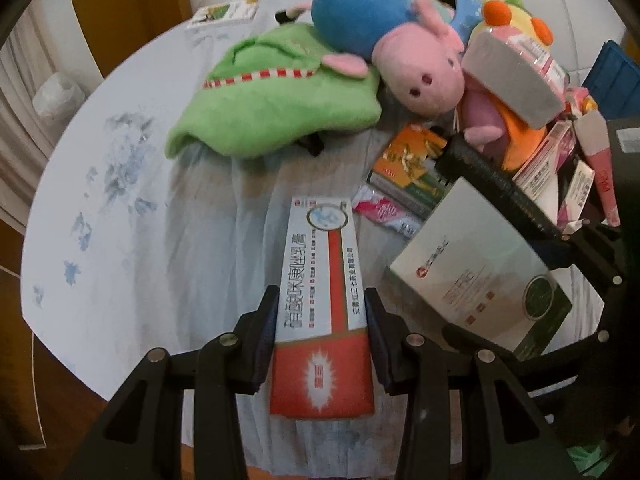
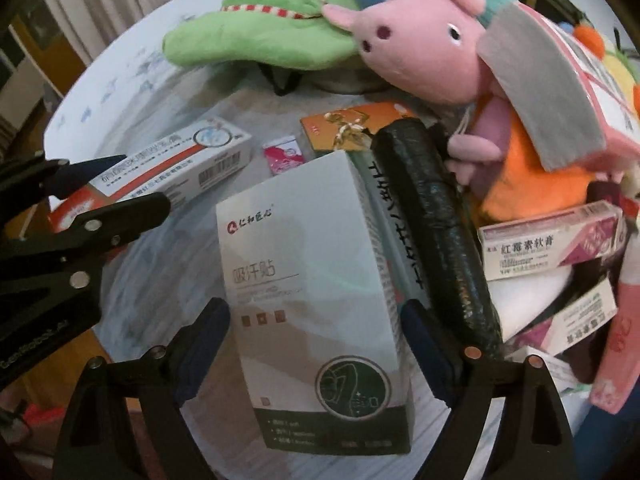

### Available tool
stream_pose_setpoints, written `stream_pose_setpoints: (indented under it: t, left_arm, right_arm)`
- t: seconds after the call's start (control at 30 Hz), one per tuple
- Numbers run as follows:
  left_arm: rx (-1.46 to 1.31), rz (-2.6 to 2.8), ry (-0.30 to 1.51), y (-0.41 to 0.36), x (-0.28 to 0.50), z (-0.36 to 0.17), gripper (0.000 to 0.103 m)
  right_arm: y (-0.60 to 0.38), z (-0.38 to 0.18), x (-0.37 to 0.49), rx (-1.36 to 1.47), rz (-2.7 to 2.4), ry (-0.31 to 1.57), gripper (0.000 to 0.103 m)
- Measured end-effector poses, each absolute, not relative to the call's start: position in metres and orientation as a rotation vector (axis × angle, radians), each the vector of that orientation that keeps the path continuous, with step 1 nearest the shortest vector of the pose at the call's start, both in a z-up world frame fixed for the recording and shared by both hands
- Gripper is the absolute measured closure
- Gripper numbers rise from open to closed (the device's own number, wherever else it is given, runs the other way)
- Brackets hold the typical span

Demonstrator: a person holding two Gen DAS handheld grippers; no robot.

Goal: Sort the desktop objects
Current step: 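Carry the ointment box and patch box over the blue crate and open both grippers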

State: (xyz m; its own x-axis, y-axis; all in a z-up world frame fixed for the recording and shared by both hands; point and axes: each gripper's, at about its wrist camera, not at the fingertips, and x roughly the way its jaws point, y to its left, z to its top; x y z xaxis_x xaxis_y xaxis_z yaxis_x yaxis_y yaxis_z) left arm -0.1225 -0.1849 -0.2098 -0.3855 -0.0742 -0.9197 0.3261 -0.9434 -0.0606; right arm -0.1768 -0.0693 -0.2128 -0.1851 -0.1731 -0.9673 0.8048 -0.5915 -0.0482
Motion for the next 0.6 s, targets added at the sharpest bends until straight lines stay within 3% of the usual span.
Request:
stream_pose_setpoints:
  t: [0.23, 0.6]
  left_arm:
    - [1.515, -2.459, 0.322, -0.184, -0.121, -0.191, 0.063]
    - [1.203, -2.722, 0.173, -0.143, -0.13, -0.081, 0.063]
  right_arm:
    - [-0.059, -0.201, -0.178, 1.393, -1.889, 0.686, 0.018]
    - [-0.017, -0.086, -0.178, 1.166, -2.128, 0.489, 0.018]
